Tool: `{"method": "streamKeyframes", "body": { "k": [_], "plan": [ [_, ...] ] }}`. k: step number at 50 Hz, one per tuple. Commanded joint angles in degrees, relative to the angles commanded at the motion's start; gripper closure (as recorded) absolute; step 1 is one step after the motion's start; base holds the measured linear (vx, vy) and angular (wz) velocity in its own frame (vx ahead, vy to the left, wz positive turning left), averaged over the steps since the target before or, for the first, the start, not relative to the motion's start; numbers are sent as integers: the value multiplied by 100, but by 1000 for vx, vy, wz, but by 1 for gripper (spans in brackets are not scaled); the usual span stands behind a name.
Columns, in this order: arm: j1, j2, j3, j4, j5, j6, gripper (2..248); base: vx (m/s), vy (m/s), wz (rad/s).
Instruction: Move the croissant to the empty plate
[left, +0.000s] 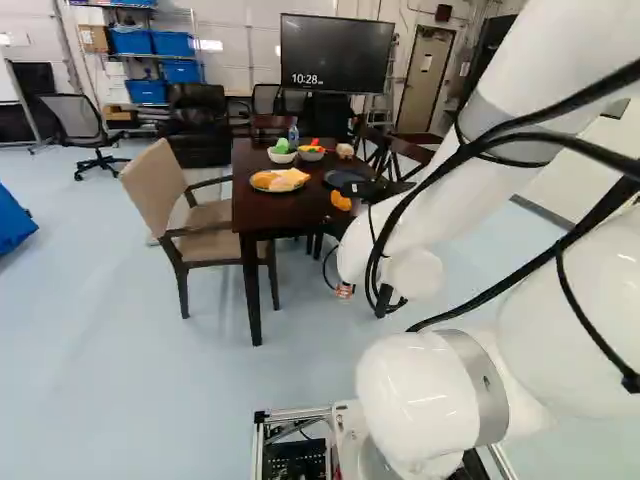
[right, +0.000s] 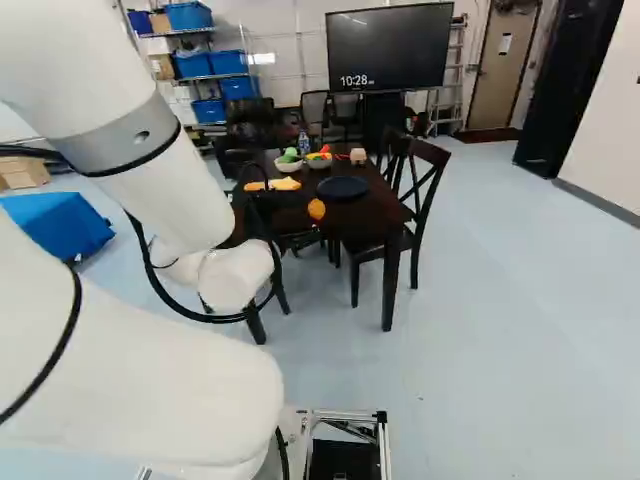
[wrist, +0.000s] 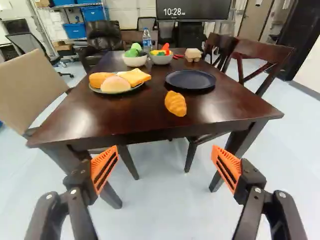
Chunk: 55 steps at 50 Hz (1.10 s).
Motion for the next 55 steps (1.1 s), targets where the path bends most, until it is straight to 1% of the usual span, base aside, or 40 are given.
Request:
{"method": "streamKeyframes", "body": {
  "k": [17, 32, 55],
  "plan": [
    [0, 0, 0, 0, 0, 0, 3, 247, -7, -52],
    [0, 0, 0, 0, 0, 0, 3, 195, -5, -37],
    [0, -3, -3, 0, 0, 0, 3, 19, -1, -6]
  ]
}}
